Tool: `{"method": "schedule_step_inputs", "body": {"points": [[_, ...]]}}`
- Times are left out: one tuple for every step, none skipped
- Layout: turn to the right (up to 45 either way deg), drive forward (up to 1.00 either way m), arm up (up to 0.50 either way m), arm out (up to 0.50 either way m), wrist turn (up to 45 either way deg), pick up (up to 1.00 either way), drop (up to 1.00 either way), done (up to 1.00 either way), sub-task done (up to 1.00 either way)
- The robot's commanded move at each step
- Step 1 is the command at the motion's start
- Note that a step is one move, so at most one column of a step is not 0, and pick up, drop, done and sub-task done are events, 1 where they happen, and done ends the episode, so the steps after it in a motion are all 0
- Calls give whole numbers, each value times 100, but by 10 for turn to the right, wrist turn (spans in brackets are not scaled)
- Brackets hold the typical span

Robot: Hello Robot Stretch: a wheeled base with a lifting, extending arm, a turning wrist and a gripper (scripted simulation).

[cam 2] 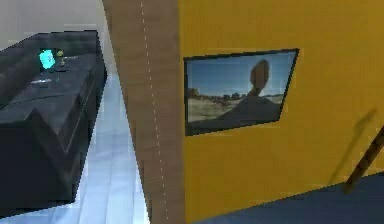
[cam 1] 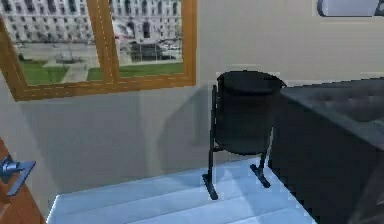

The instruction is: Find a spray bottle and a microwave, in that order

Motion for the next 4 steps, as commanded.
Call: {"method": "schedule_step_inputs", "body": {"points": [[-450, 0, 0, 0, 0, 0, 0, 0, 0], [-120, 0, 0, 0, 0, 0, 0, 0, 0], [0, 20, 0, 0, 0, 0, 0, 0, 0], [450, 0, 0, 0, 0, 0, 0, 0, 0]]}}
